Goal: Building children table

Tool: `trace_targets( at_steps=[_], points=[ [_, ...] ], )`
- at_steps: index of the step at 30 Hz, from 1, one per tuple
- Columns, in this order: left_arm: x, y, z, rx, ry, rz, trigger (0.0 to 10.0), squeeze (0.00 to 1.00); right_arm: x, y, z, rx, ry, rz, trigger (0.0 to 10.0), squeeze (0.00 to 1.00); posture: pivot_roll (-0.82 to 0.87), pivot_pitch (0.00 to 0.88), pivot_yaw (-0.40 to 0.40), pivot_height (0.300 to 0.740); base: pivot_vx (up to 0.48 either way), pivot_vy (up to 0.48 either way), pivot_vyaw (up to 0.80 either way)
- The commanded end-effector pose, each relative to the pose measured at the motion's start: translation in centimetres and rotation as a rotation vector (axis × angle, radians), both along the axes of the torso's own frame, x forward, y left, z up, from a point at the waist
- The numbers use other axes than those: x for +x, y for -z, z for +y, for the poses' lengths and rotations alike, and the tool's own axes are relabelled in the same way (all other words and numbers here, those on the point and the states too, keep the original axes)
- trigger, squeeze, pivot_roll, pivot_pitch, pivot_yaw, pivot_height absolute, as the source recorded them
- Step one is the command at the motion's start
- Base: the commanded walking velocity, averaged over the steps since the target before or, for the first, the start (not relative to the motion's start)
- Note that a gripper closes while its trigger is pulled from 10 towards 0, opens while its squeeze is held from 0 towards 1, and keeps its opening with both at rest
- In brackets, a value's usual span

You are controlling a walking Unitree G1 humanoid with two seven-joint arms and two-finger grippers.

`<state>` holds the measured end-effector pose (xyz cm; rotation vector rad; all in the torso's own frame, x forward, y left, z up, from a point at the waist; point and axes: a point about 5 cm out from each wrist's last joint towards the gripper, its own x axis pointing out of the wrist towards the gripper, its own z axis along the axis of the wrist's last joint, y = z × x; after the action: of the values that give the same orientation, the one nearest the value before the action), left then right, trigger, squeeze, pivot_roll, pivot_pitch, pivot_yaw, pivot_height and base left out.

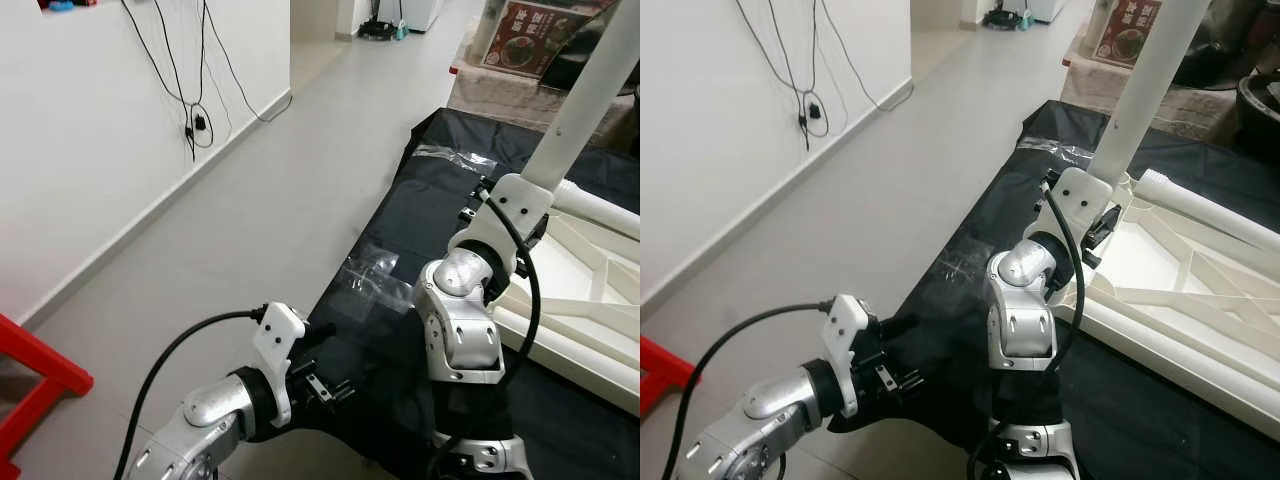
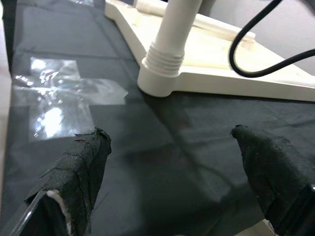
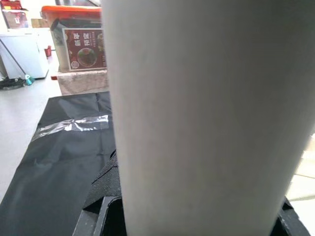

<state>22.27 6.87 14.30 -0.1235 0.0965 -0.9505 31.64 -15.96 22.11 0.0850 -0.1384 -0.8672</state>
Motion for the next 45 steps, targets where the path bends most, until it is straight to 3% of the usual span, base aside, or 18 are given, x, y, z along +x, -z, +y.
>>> trace_targets(
  at_steps=[1,15,16,18,19,33,34,37,38,45],
  points=[
    [-0.3,0.1,-0.2,-0.003,0.023,-0.007,10.0,0.00,-1.0,2.8,1.6,0.141,0.022,0.096,10.0,0.00,0.18,0.063,-0.055,0.740,0.000,0.000,0.00],
    [-0.6,0.6,-0.2,0.012,0.055,-0.018,10.0,0.00,-0.7,3.1,2.0,0.131,-0.010,0.107,10.0,0.00,0.18,0.070,-0.055,0.740,0.000,0.000,0.00],
    [-0.6,0.6,-0.2,0.014,0.053,-0.017,10.0,0.00,-0.7,3.1,2.0,0.129,-0.012,0.107,10.0,0.49,0.18,0.070,-0.055,0.740,0.000,0.000,0.00],
    [-0.6,0.7,-0.1,0.016,0.052,-0.018,10.0,0.00,-0.7,3.1,2.0,0.128,-0.013,0.106,10.0,0.49,0.18,0.070,-0.055,0.740,0.000,0.000,0.00],
    [-0.6,0.7,-0.1,0.016,0.049,-0.017,10.0,0.00,-0.7,3.0,2.0,0.125,-0.017,0.102,10.0,1.00,0.18,0.071,-0.055,0.740,0.000,0.000,0.00],
    [-0.4,0.9,-0.1,0.018,0.045,-0.012,10.0,0.00,-1.0,2.6,2.2,0.111,-0.045,0.073,10.0,1.00,0.17,0.078,-0.050,0.740,0.000,0.000,0.00],
    [-0.4,0.9,-0.1,0.018,0.044,-0.012,10.0,0.00,-1.0,2.6,2.2,0.111,-0.055,0.070,10.0,0.33,0.17,0.078,-0.050,0.740,0.000,0.000,0.00],
    [-0.4,0.9,-0.1,0.018,0.044,-0.012,10.0,0.00,-1.0,2.5,2.2,0.112,-0.068,0.067,10.0,0.33,0.17,0.078,-0.050,0.740,0.000,0.000,0.00],
    [-0.4,1.0,-0.1,0.019,0.043,-0.012,10.0,0.00,-1.0,2.5,2.3,0.123,-0.099,0.061,10.0,0.00,0.17,0.077,-0.051,0.740,0.000,0.000,0.00],
    [-0.3,1.0,-0.1,0.020,0.042,-0.013,10.0,0.00,-1.5,2.5,2.4,0.156,-0.228,0.041,10.0,0.00,0.17,0.073,-0.050,0.740,0.000,0.000,0.00]
  ],
)
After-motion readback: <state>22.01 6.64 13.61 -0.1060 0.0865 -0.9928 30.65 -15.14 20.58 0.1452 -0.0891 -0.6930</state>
